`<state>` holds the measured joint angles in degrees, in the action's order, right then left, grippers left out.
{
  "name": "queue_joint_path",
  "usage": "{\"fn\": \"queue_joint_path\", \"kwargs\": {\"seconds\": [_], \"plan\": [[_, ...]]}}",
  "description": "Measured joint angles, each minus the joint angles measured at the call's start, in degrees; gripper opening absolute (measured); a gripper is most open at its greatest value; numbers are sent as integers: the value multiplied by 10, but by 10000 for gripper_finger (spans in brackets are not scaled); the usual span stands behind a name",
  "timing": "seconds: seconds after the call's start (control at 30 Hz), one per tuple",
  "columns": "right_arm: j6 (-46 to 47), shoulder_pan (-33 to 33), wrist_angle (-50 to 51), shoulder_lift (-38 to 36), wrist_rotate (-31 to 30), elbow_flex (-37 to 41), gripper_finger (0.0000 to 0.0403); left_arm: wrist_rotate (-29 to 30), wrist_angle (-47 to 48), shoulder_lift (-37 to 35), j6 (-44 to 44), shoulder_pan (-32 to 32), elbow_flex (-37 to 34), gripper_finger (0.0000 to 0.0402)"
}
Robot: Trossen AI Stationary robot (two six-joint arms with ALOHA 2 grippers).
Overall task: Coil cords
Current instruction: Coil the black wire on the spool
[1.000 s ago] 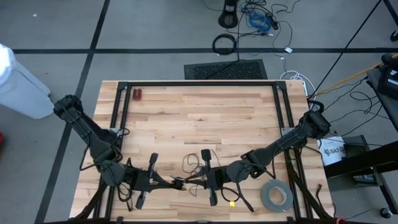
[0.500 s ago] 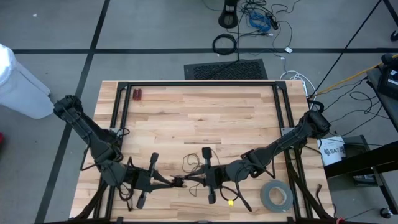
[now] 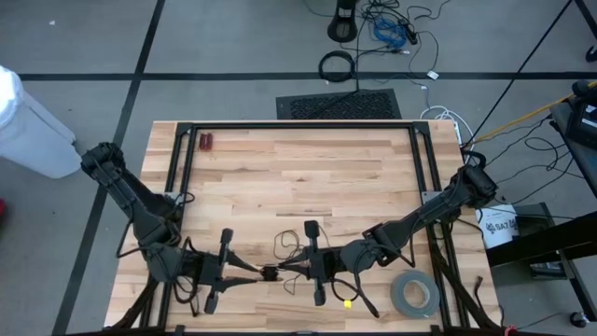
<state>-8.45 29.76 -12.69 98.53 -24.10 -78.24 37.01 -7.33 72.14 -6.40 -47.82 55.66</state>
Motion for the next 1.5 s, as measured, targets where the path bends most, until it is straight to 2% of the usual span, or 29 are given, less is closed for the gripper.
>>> {"fn": "queue_joint_path", "kwargs": {"seconds": [0.3, 0.6, 0.8, 1.17, 1.5], "plan": [[0, 6, 13, -8, 2, 0, 1, 24, 1, 0, -5, -16, 0, 107], [-9, 8, 15, -9, -32, 0, 1, 100, -14, 0, -1, -16, 0, 107], [-10, 6, 14, -9, -34, 0, 1, 101, -17, -1, 0, -7, 0, 107], [-10, 6, 18, -9, -75, 0, 0, 102, -26, 20, 1, 22, 0, 107], [-10, 6, 27, -9, -75, 0, 0, 103, -25, 9, -20, 3, 0, 107]]}}
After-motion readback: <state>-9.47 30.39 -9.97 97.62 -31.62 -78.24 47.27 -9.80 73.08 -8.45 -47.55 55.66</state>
